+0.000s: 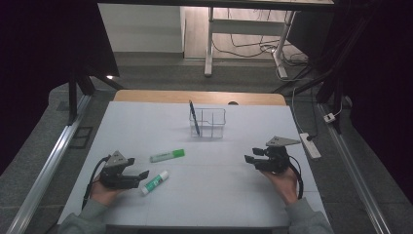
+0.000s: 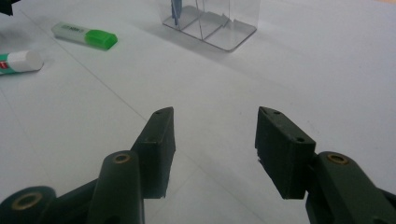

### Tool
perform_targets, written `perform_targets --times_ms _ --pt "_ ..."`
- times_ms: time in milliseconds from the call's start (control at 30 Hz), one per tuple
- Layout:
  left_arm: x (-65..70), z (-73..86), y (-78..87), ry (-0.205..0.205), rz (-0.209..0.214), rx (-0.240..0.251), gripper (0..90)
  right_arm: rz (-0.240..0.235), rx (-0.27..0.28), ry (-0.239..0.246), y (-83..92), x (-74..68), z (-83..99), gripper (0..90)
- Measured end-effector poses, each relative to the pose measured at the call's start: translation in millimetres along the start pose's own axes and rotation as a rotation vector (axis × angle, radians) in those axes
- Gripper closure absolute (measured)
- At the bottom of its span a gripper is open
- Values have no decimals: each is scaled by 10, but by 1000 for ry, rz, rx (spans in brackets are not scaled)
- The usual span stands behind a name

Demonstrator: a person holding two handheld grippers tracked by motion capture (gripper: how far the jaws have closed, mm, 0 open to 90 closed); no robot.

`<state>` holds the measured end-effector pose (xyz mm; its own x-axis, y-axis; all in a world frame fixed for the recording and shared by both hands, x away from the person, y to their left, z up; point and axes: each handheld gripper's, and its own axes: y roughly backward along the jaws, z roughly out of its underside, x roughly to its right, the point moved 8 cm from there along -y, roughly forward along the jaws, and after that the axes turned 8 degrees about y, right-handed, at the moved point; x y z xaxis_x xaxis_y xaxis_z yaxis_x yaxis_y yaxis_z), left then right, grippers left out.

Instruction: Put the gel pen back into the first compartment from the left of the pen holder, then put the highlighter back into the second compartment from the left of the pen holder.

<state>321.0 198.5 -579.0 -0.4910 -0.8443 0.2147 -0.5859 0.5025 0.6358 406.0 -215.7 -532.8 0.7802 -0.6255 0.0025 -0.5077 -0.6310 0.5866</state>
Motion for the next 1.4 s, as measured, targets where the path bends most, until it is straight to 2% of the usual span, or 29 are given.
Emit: perform_targets --times_ms 233,500,967,1400 --pt "3 -4 0 -3 -1 0 207 4 -14 11 74 -26 89 460" --pt "7 -18 -13 -6 1 0 207 9 -8 6 154 5 146 452" --pt "5 -41 -19 -8 1 4 207 12 -26 27 144 -16 170 447" --pt "52 -121 34 -39 -5 18 206 11 -39 33 135 -20 181 446"
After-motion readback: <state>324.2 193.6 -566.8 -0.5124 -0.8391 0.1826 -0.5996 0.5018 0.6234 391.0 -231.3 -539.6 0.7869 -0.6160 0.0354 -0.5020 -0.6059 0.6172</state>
